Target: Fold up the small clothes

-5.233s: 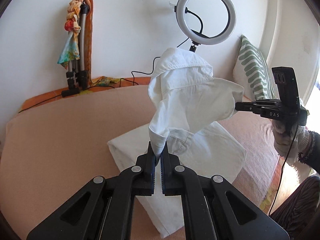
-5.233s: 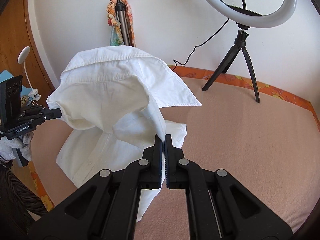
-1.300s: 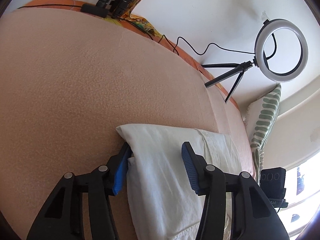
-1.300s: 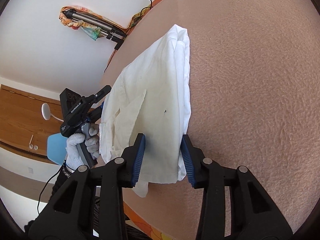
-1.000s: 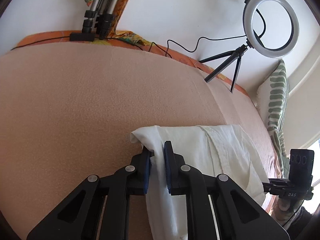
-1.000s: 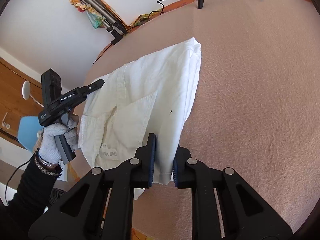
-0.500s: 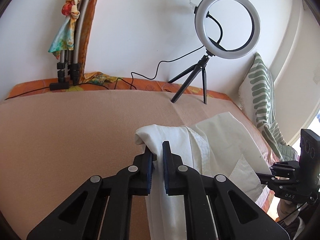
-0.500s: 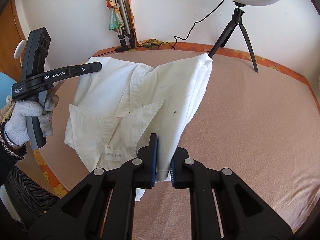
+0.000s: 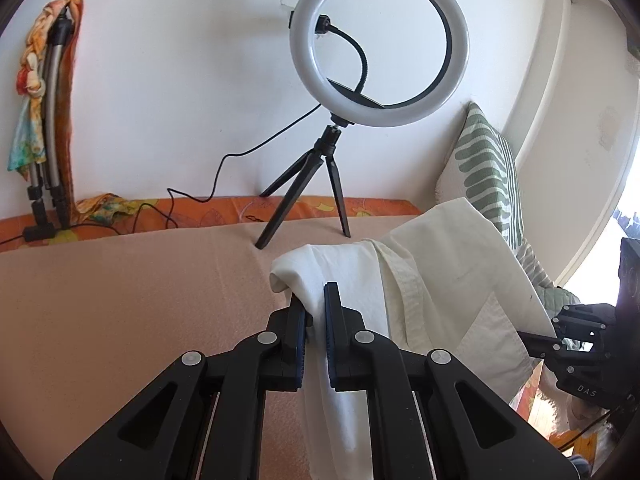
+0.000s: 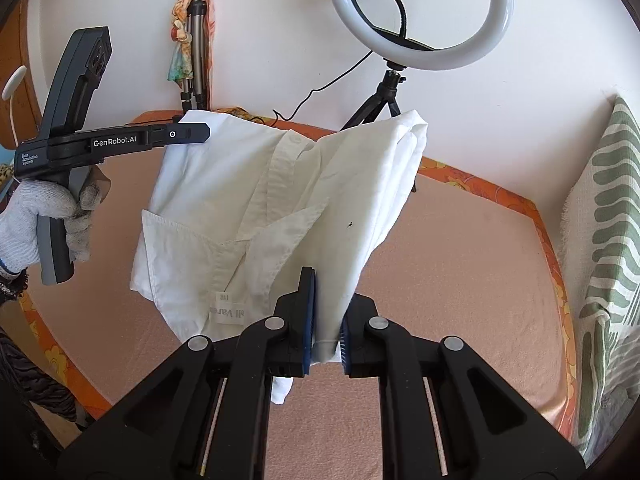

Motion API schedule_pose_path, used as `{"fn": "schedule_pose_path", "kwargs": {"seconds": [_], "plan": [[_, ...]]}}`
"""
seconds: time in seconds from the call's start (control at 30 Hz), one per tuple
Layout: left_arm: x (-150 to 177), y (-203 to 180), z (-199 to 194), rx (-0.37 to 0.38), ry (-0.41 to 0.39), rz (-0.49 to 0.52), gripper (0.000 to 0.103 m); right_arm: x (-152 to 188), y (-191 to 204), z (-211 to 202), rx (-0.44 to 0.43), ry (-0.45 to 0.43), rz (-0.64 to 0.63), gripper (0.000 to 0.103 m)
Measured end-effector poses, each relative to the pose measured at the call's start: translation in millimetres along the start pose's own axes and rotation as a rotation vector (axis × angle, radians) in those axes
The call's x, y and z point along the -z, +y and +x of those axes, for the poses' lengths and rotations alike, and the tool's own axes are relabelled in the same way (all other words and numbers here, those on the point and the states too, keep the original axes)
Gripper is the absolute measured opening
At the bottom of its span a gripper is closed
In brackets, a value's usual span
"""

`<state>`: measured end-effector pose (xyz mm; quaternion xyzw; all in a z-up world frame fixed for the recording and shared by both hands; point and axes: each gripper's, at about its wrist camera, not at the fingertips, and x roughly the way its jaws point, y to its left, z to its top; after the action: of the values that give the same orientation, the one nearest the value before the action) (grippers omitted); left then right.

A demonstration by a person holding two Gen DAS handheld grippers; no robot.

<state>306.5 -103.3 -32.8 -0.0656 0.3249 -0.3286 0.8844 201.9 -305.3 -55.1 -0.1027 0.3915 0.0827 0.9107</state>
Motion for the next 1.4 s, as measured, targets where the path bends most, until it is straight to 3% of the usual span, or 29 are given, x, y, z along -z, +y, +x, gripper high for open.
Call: {"fn": "schedule_pose_path", "kwargs": {"seconds": [0.63, 1.0, 1.1, 1.23, 1.4], "plan": [[-31, -107, 123, 0.05, 0.027, 0.153, 0.007, 10, -140, 30, 0.191, 0.015, 0.085, 0.011], [-33, -125, 165, -0.022, 0.05, 0.219, 0.008, 23, -185, 69, 0.276, 0.088, 0.155, 0.011], [-33, -126, 159, -0.053, 0.034, 0.229, 0.016, 26, -192, 71, 0.311, 0.096, 0.184, 0.025], [-33, -130, 149, -0.056, 0.022, 0.25, 0.03, 28, -191, 60, 0.3, 0.062, 0.207, 0.054], [-32, -134, 134, -0.052, 0.013, 0.252, 0.057, 29, -188, 50, 0.281, 0.043, 0.237, 0.063]]}}
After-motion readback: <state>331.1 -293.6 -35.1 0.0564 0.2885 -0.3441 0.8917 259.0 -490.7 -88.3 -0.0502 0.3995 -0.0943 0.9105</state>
